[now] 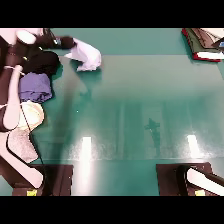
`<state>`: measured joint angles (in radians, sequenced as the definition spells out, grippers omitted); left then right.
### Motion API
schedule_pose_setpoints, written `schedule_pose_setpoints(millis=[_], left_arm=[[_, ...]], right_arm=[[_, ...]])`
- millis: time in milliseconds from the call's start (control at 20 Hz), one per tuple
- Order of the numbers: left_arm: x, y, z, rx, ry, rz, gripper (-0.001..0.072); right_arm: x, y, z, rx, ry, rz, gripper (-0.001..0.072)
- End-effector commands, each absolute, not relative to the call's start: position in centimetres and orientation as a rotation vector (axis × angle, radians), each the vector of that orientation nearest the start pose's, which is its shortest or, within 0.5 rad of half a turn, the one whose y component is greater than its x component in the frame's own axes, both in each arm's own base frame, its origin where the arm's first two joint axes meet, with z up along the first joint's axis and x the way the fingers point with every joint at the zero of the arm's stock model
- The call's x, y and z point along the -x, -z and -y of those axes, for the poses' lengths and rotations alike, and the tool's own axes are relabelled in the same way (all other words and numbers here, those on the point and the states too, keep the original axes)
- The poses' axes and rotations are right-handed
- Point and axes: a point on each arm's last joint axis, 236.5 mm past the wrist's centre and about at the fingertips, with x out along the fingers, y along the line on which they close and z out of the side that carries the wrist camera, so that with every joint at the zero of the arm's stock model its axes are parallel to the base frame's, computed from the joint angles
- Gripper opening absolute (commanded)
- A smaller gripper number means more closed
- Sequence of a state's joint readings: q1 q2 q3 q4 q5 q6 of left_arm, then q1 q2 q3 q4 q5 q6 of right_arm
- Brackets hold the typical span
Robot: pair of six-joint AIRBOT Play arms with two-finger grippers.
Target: Fold the shirts.
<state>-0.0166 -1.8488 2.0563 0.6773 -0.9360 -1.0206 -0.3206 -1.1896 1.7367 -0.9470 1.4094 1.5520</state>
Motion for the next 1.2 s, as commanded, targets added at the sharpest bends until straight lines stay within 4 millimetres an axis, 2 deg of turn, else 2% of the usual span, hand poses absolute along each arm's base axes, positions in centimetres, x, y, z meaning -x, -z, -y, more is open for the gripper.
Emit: schedule_pose_setpoints(millis=[0,50,100,200,300,350,400,450,550,700,750,800,850,900,1050,1150], left_arm=[[-51.1,-32.7,20.9,0.181,1.004,-0.287,0.0022],[-47.7,-35.3,22.0,0.152,1.07,-0.262,0.0022],[-44.4,-37.0,23.3,0.105,1.133,-0.252,0.0022],[-38.4,-38.6,25.9,0.026,1.258,-0.257,0.0022],[-34.4,-38.0,28.1,0.003,1.343,-0.298,0.0022],[-33.1,-36.4,28.9,-0.019,1.367,-0.354,0.0022],[-32.3,-33.7,29.4,-0.064,1.372,-0.444,0.0023],[-32.0,-30.3,29.5,-0.121,1.355,-0.562,0.0022],[-33.3,-24.5,29.6,-0.162,1.253,-0.726,0.0023],[-36.0,-18.6,30.1,-0.007,1.111,-0.857,0.0024],[-36.6,-17.1,29.6,-0.003,1.08,-0.885,0.0201],[-37.2,-15.9,28.5,0.007,1.037,-0.927,0.0584],[-37.9,-15.3,27.0,0.034,0.973,-0.968,0.0698],[-38.5,-15.2,25.2,0.07,0.927,-0.998,0.0672],[-38.5,-13.5,19.4,0.153,0.825,-1.131,0.067],[-37.7,-10.5,16.3,0.234,0.746,-1.205,0.067]], right_arm=[[-41.7,-30.9,-2.4,-0.538,-0.315,-0.634,0.0019],[-42.0,-31.8,-2.9,-0.56,-0.336,-0.604,0.0019],[-42.1,-32.4,-3.2,-0.579,-0.356,-0.584,0.0019],[-42.1,-33.1,-3.9,-0.603,-0.386,-0.568,0.0019],[-41.6,-33.7,-4.8,-0.625,-0.427,-0.566,0.0019],[-41.2,-34.0,-5.1,-0.623,-0.438,-0.565,0.0019],[-40.7,-34.4,-5.2,-0.615,-0.441,-0.559,0.0019],[-40.1,-34.9,-5.4,-0.605,-0.443,-0.546,0.0019],[-38.9,-36.3,-5.8,-0.577,-0.45,-0.513,0.0019],[-36.8,-38.2,-6.3,-0.53,-0.454,-0.463,0.0019],[-36.3,-38.7,-6.5,-0.521,-0.456,-0.449,0.0019],[-35.7,-39.2,-6.7,-0.514,-0.459,-0.436,0.0019],[-35.3,-39.5,-6.8,-0.507,-0.461,-0.427,0.0019],[-34.9,-39.8,-7.0,-0.502,-0.462,-0.418,0.0019],[-34.1,-40.4,-7.2,-0.491,-0.465,-0.402,0.0019],[-33.9,-40.6,-7.3,-0.488,-0.467,-0.397,0.0019]])
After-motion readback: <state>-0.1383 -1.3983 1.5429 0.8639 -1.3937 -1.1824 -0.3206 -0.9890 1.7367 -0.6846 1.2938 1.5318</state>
